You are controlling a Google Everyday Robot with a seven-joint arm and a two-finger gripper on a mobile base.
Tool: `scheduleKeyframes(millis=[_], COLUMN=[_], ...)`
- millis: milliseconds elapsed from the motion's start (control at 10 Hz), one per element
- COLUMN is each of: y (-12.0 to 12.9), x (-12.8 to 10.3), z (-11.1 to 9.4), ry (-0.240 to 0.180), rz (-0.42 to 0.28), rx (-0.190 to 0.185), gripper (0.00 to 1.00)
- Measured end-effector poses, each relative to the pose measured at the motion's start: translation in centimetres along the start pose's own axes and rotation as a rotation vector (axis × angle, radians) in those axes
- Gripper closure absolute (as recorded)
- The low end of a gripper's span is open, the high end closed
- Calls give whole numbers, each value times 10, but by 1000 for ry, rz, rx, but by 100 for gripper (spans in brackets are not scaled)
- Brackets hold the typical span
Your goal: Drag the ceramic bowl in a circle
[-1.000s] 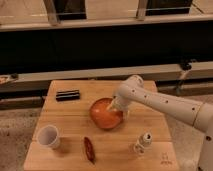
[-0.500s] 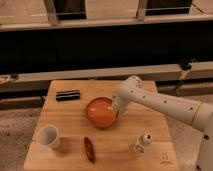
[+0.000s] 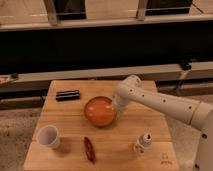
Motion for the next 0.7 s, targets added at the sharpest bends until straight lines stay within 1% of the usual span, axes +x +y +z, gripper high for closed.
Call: scheduleKeyframes(millis=[300,700], y=[-6,-14], x=[-1,6], z=[0,-4], ry=[-3,14], rz=[-19,-29], rx=[-9,-13], gripper=[100,100])
